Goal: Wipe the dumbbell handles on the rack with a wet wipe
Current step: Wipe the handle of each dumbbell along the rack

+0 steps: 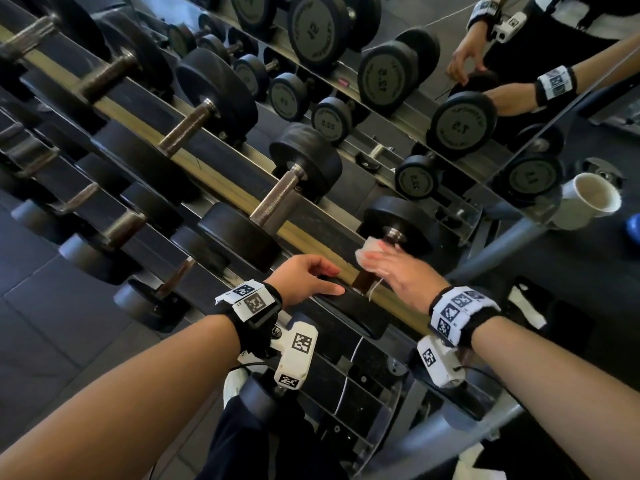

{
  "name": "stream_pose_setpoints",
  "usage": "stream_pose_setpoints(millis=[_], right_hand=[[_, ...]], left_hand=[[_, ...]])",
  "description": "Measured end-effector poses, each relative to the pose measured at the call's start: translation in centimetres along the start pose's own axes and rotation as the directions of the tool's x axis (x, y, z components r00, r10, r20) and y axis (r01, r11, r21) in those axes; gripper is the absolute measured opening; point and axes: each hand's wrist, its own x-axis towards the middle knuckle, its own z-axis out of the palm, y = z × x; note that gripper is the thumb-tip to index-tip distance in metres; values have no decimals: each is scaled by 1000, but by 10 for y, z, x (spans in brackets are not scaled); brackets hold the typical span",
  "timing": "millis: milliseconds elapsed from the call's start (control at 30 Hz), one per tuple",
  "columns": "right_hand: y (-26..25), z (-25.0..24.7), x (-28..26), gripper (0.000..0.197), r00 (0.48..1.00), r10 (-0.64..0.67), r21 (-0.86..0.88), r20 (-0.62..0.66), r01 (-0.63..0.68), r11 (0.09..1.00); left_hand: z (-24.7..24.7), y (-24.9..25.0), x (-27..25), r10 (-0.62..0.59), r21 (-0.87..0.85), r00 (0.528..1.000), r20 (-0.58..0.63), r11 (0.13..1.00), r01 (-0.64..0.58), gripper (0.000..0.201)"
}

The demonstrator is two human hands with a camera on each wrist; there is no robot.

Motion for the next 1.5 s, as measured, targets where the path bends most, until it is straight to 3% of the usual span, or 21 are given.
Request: stream_pose_setpoints(millis=[100,233,300,367,433,467,533,700,800,900,1000,1167,1200,1233,1267,1333,1367,1500], right_hand=[[-16,29,-19,51,999,-32,171,-12,33,985],[-14,36,-36,32,985,156,503,-70,-100,859],[-9,41,-43,30,939,304,707,-161,-105,699],[0,50,-46,31,796,547,900,-260,-6,436],[4,54,-45,34,677,710,981,-193,143,130],[6,56,-43,34,644,750,982,-150,187,36],[8,60,-35,26,606,787,976,-118,215,-19],[-4,58,-7,22,571,804,975,-168,217,50],[-10,56,2,25,570,808,988,-151,111,107],[-17,59,3,31,691,702,963,-174,-30,268],[-22,68,-7,36,765,616,892,-188,-130,433],[-25,69,-36,24,881,460,833,-110,-171,527],[-23,66,-36,25,876,463,838,-138,-146,525],[-19,62,-35,28,837,517,880,-179,-99,464],[-15,57,-33,29,768,603,931,-216,-24,365],[-4,47,-24,30,627,727,948,-280,60,314],[-1,44,-19,32,622,728,938,-289,32,345],[-7,49,1,35,771,597,896,-223,-79,436]], left_hand=[[-1,3,1,6,31,1000,8,999,-6,27],[-2,8,4,2,90,999,33,996,-5,26],[-3,11,6,-11,118,999,44,993,5,26],[-4,12,8,-17,138,998,54,990,9,27],[-4,12,9,-22,145,998,54,989,14,28],[-4,11,9,-22,146,998,52,989,14,28],[-3,10,9,-16,149,999,42,989,10,29],[-3,8,10,-18,153,999,43,988,11,32],[-4,7,12,-16,147,999,47,989,9,35],[-4,6,12,-13,139,999,43,990,7,35],[-3,5,13,-11,147,999,43,989,4,34],[-4,6,14,-12,154,999,44,988,5,33],[-4,6,14,-10,155,999,47,988,3,33],[-4,6,14,-8,157,999,47,988,1,33],[-4,6,14,-8,159,999,46,987,0,33],[-5,5,14,-10,159,999,43,987,3,33],[-5,5,14,-12,156,999,42,988,6,34],[-6,6,15,-14,152,999,47,988,6,34]])
